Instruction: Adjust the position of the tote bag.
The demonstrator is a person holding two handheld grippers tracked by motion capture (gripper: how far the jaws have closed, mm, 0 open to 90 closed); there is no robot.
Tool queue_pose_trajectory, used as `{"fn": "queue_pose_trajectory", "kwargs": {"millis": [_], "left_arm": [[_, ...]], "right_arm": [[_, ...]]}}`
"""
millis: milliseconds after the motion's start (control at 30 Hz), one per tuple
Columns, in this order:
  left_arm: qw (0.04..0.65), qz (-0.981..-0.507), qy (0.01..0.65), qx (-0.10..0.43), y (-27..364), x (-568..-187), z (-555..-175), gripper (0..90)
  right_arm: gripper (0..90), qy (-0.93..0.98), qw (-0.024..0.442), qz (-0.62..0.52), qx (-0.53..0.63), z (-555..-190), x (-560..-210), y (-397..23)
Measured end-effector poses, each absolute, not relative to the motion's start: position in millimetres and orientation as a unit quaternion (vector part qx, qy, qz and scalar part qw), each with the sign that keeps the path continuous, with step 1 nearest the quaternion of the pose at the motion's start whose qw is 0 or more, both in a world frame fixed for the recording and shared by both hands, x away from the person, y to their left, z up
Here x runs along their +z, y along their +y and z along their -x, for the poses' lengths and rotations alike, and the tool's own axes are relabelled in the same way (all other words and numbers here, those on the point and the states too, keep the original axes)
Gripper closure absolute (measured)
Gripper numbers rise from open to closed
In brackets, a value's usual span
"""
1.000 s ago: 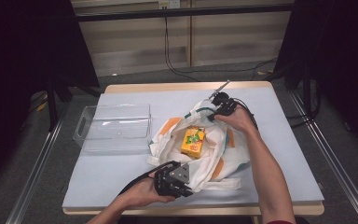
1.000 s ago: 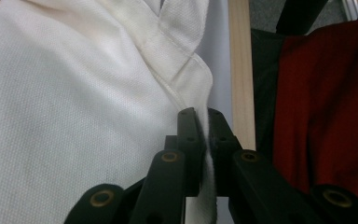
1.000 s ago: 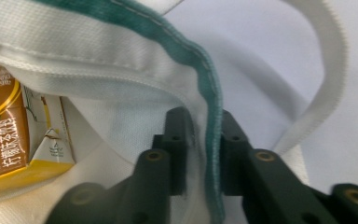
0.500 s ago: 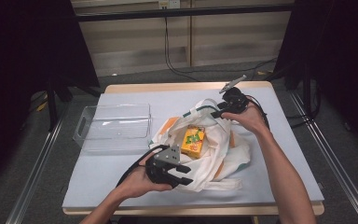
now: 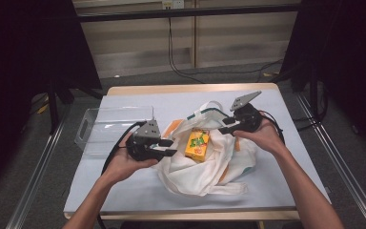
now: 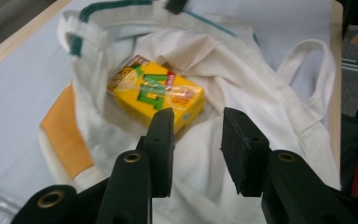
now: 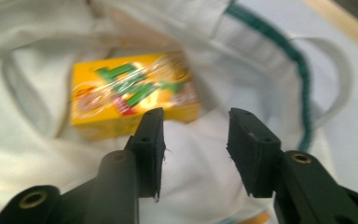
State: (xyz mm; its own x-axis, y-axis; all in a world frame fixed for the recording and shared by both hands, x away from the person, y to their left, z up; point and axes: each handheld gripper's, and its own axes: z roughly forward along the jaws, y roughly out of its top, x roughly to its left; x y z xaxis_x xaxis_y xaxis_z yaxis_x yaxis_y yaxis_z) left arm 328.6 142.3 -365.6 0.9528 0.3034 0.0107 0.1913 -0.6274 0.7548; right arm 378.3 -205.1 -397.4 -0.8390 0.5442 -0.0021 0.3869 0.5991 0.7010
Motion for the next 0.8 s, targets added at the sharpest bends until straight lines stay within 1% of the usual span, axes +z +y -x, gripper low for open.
{"fn": "queue_pose_trajectory", "kwargs": {"millis": [133, 167, 233, 267, 300, 333, 367, 400, 433, 467, 533, 567, 633, 667, 700, 733, 767, 800], "left_arm": [[0.394, -0.903, 0.155, 0.073, 142, -366, -343, 57.0], [0.389, -0.903, 0.169, 0.074, 140, -367, -347, 54.2], [0.385, -0.903, 0.175, 0.081, 137, -368, -350, 49.5], [0.367, -0.910, 0.175, 0.082, 131, -371, -359, 48.1], [0.367, -0.910, 0.175, 0.082, 131, -371, -359, 47.2], [0.350, -0.915, 0.179, 0.088, 124, -375, -366, 46.1], [0.337, -0.921, 0.173, 0.087, 121, -377, -371, 45.4], [0.334, -0.920, 0.183, 0.087, 116, -382, -376, 45.1], [0.334, -0.920, 0.183, 0.087, 116, -382, -376, 44.1], [0.315, -0.926, 0.188, 0.091, 109, -389, -384, 44.1], [0.313, -0.924, 0.199, 0.089, 105, -394, -387, 43.8], [0.297, -0.929, 0.202, 0.085, 100, -400, -392, 45.7], [0.285, -0.929, 0.214, 0.096, 93, -407, -396, 52.3], [0.285, -0.929, 0.214, 0.096, 93, -407, -396, 59.3], [0.271, -0.932, 0.219, 0.099, 90, -410, -401, 65.2], [0.270, -0.932, 0.222, 0.100, 90, -411, -403, 72.5], [0.265, -0.931, 0.227, 0.105, 90, -412, -405, 77.8], [0.265, -0.931, 0.227, 0.105, 90, -412, -405, 79.3]], "right_arm": [[58.1, 0.895, 0.091, -0.248, 0.359, -361, -402, -202], [57.4, 0.897, 0.088, -0.247, 0.357, -357, -404, -202], [56.4, 0.897, 0.088, -0.245, 0.358, -353, -406, -201], [54.4, 0.898, 0.085, -0.245, 0.356, -345, -411, -202], [54.0, 0.897, 0.082, -0.245, 0.359, -342, -412, -202], [51.9, 0.897, 0.079, -0.244, 0.359, -339, -415, -203], [47.7, 0.898, 0.087, -0.249, 0.353, -337, -417, -202], [45.0, 0.896, 0.095, -0.259, 0.348, -335, -419, -202], [45.0, 0.896, 0.095, -0.259, 0.348, -335, -419, -202], [42.4, 0.892, 0.085, -0.267, 0.354, -335, -425, -204], [41.1, 0.890, 0.078, -0.270, 0.358, -335, -430, -203], [39.6, 0.890, 0.078, -0.273, 0.357, -335, -433, -202], [38.6, 0.891, 0.079, -0.276, 0.351, -337, -436, -200], [38.6, 0.891, 0.079, -0.276, 0.351, -337, -436, -200], [39.8, 0.890, 0.076, -0.276, 0.355, -338, -438, -199], [41.6, 0.890, 0.076, -0.277, 0.354, -338, -438, -199], [46.3, 0.890, 0.077, -0.278, 0.353, -339, -439, -198], [46.3, 0.890, 0.077, -0.278, 0.353, -339, -439, -198]]}}
